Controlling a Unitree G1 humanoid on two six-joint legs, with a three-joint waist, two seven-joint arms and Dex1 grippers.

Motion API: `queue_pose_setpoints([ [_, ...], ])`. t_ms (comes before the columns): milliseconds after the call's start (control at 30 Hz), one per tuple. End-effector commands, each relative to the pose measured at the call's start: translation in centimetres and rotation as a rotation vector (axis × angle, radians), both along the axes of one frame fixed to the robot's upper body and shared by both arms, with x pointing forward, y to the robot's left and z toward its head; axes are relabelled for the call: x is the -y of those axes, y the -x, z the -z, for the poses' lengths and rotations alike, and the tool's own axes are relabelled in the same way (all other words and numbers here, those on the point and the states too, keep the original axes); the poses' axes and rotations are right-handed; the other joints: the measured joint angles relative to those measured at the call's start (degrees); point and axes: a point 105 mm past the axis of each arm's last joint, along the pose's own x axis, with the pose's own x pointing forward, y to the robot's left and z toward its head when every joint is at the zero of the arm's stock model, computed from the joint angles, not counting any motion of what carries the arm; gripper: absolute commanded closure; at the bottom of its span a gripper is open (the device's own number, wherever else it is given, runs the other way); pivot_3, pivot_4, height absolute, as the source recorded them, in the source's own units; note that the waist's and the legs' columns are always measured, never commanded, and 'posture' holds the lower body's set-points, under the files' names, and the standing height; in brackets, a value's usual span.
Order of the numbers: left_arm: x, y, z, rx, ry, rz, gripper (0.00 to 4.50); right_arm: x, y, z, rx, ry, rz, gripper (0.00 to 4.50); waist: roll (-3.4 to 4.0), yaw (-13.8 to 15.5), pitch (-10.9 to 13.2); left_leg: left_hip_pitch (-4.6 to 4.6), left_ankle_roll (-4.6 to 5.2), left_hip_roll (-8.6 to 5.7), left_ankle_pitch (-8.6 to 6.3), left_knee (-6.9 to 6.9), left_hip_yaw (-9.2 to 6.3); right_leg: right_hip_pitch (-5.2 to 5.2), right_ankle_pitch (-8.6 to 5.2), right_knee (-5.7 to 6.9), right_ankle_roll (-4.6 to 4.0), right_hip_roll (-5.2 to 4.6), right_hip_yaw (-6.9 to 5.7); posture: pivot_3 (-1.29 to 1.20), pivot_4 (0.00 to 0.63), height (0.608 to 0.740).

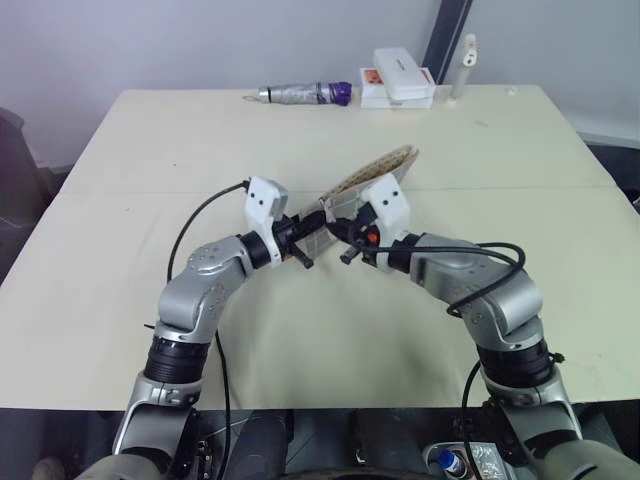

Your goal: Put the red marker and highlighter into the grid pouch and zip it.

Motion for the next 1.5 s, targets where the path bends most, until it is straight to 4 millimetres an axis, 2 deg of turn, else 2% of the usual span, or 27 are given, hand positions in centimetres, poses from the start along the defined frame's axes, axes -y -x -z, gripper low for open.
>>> queue_pose_setpoints([
  [33,-0.1,0.4,-1.3,0.084,-0.009,0.002,4.5,1.1,-0.4,-2.2,0.086,-0.001,0.026,4.47,0.0,0.0,0.0,0.0,0.0,0.0,0.0,0.0,0.0,0.0,0.0,0.0,0.0,0.0,0.0,0.0,0.15,0.74],
  [133,-1.1,-0.2,-0.4,0.139,-0.122,-0.037,4.5,3.1,-0.5,-3.1,0.123,0.056,0.057,4.47,0.0,0.0,0.0,0.0,0.0,0.0,0.0,0.0,0.0,0.0,0.0,0.0,0.0,0.0,0.0,0.0,0.15,0.74],
  [267,-2.7,-0.4,0.9,0.201,-0.253,-0.053,4.5,7.0,-1.2,-4.5,0.172,0.141,0.158,4.47,0.01,0.1,0.0,0.0,0.0,-0.01,0.0,-0.01,0.01,0.01,0.0,-0.02,0.0,-0.02,0.0,0.0,0.15,0.74],
  [433,-4.6,-0.5,1.5,0.227,-0.309,-0.074,4.5,12.9,-2.2,-5.9,0.202,0.236,0.33,4.47,0.01,-0.1,0.0,0.03,0.01,0.01,0.0,-0.06,0.01,0.02,0.0,-0.03,-0.01,-0.02,0.02,0.0,0.15,0.74],
  [533,-5.4,-0.5,1.7,0.227,-0.32,-0.087,4.5,15.0,-2.5,-6.3,0.207,0.258,0.396,4.47,0.02,-0.2,0.0,0.05,0.01,0.02,-0.01,-0.08,0.03,0.02,0.0,-0.04,-0.01,-0.02,0.03,0.0,0.15,0.74],
  [633,-6.0,-0.4,1.9,0.224,-0.324,-0.099,4.5,16.1,-2.5,-6.1,0.202,0.285,0.415,4.47,0.02,-0.2,0.0,0.05,0.01,0.04,-0.01,-0.09,0.04,0.02,0.0,-0.04,-0.01,0.0,0.05,0.0,0.15,0.74],
  [733,-5.8,-0.1,1.8,0.238,-0.326,-0.086,4.5,14.8,-1.9,-4.8,0.154,0.282,0.333,4.47,0.02,-0.1,0.0,0.04,0.01,0.03,-0.01,-0.07,0.05,0.03,0.0,-0.04,-0.01,-0.03,0.05,0.0,0.15,0.74],
  [800,-5.4,0.5,1.8,0.225,-0.307,-0.046,4.5,14.0,-1.5,-4.3,0.118,0.257,0.283,3.93,0.02,-0.2,0.0,0.05,0.01,0.04,-0.01,-0.07,0.04,0.04,0.0,-0.04,-0.01,-0.02,0.06,0.0,0.15,0.74],
  [867,-5.1,1.1,1.8,0.21,-0.289,-0.018,3.76,13.7,-1.1,-3.9,0.111,0.269,0.26,3.18,0.05,-0.3,0.0,0.06,0.01,0.05,-0.01,-0.08,0.04,0.04,0.0,-0.04,-0.01,-0.01,0.06,0.0,0.15,0.74],
  [900,-5.1,1.3,1.6,0.206,-0.274,-0.019,3.39,13.7,-1.0,-3.8,0.109,0.276,0.255,2.63,0.07,-0.3,0.0,0.06,0.01,0.05,-0.01,-0.09,0.05,0.03,0.0,-0.04,-0.01,-0.01,0.07,0.0,0.15,0.74],
  [1000,-6.3,1.5,1.0,0.188,-0.242,-0.074,1.83,13.7,-0.3,-3.3,0.103,0.298,0.221,1.02,0.04,0.0,0.0,0.01,0.01,0.05,-0.01,-0.07,0.03,0.01,0.0,-0.04,-0.01,-0.02,0.06,0.0,0.15,0.74],
  [1067,-7.4,1.8,0.8,0.148,-0.206,-0.095,0.84,14.1,0.0,-3.1,0.101,0.308,0.215,1.02,0.03,0.2,0.0,0.0,0.01,0.04,-0.01,-0.05,0.03,0.02,0.0,-0.05,-0.01,-0.04,0.05,0.0,0.15,0.74],
  [1367,-15.2,3.1,0.7,0.045,-0.174,-0.351,0.84,17.3,0.5,-2.0,0.088,0.369,0.246,1.02,0.03,0.1,0.0,0.04,0.01,0.04,-0.01,-0.07,0.03,0.05,0.0,-0.1,-0.01,-0.06,0.04,0.0,0.15,0.74],
  [1500,-16.8,3.8,1.4,0.014,-0.222,-0.419,0.84,17.8,0.4,-1.8,0.089,0.37,0.244,1.02,0.04,0.1,0.0,0.04,0.01,0.04,-0.01,-0.08,0.04,0.06,0.0,-0.11,-0.01,-0.08,0.05,0.0,0.15,0.74],
])
